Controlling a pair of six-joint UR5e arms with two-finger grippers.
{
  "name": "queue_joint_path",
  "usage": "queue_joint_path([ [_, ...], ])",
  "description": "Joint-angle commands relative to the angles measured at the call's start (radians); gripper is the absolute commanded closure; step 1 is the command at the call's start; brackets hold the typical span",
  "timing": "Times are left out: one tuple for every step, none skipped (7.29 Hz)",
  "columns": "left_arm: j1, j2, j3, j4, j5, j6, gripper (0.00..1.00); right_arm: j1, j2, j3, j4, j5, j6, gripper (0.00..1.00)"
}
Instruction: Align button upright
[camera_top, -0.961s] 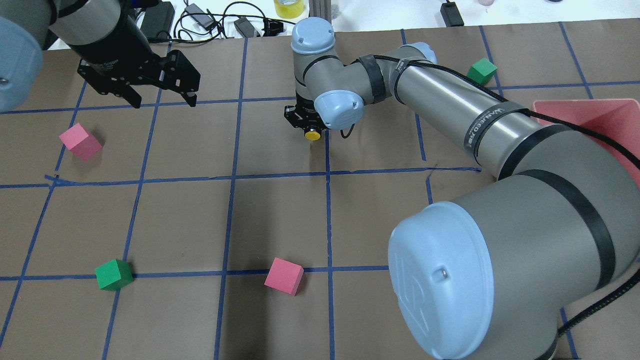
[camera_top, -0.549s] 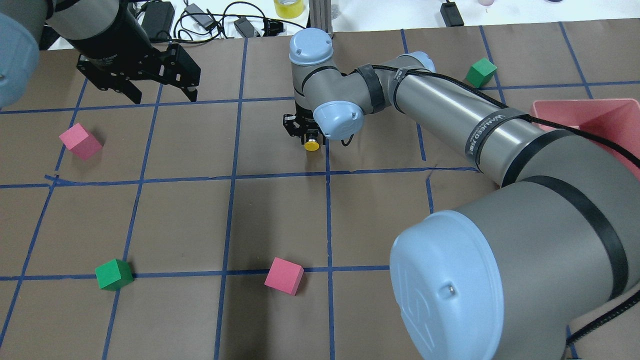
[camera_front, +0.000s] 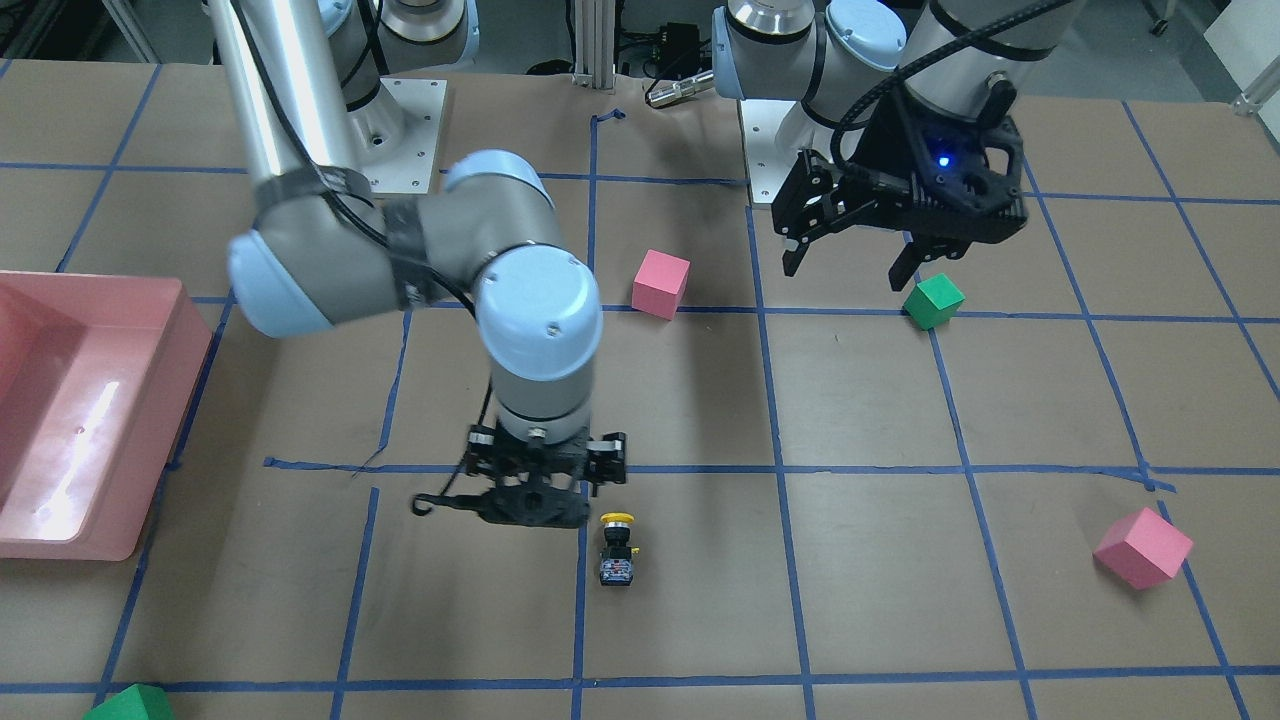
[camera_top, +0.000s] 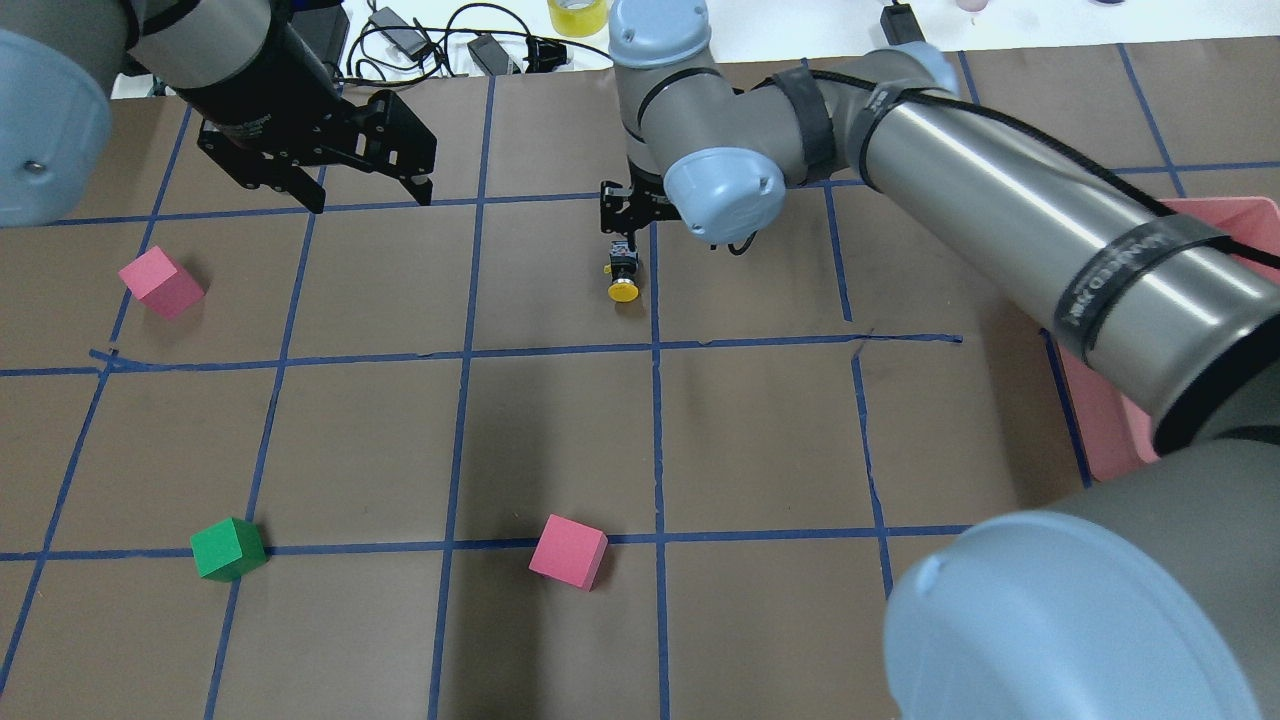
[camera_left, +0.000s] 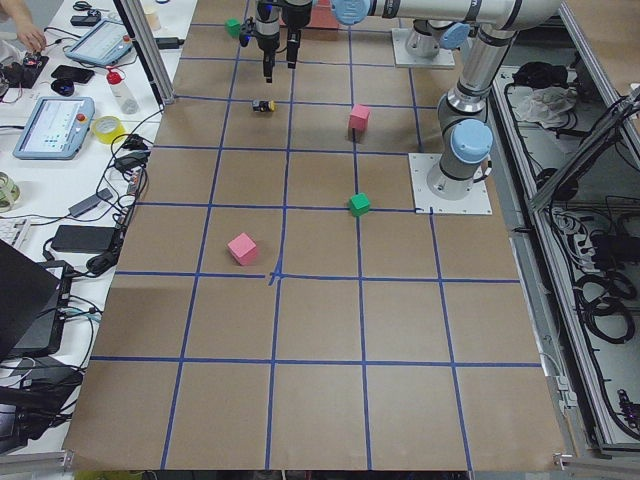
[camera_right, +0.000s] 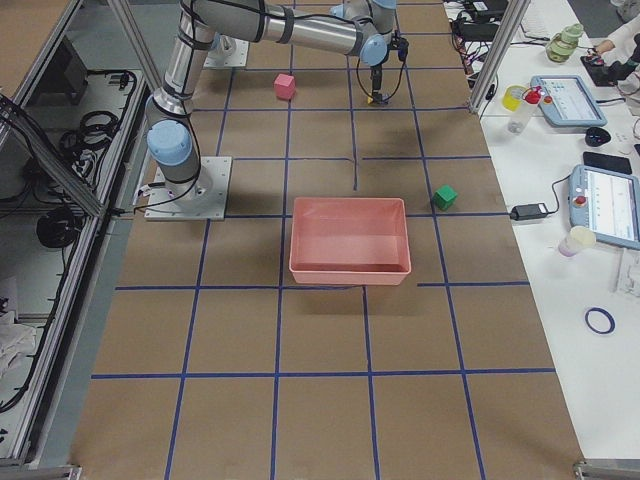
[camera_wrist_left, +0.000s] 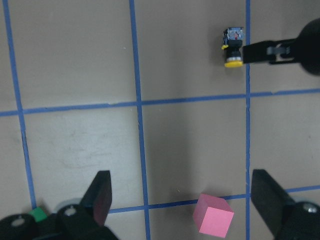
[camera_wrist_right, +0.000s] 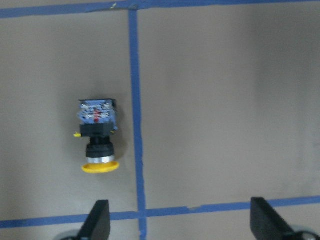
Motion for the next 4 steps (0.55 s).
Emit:
queue_joint_path([
  [-0.057,-0.002,-0.114,0.188,0.001,-0.018,0.0,-0.114,-0.158,0.006,0.182,-0.017,-0.012,0.0],
  [-0.112,-0.016,-0.163,0.324,0.007,-0.089,0.0,-0.133,-0.181,0.01,0.188,-0.018,-0.043,0.0],
  [-0.163,-0.032,-0.211,0.444,0.094,-0.155,0.0,-0.135,-0.198,0.014,0.212,-0.02,-0.048,0.0],
  [-0.213,-0.055,-0.268,0.568,0.134,-0.177,0.0,-0.135,-0.21,0.027,0.253,-0.02,-0.049,0.0],
])
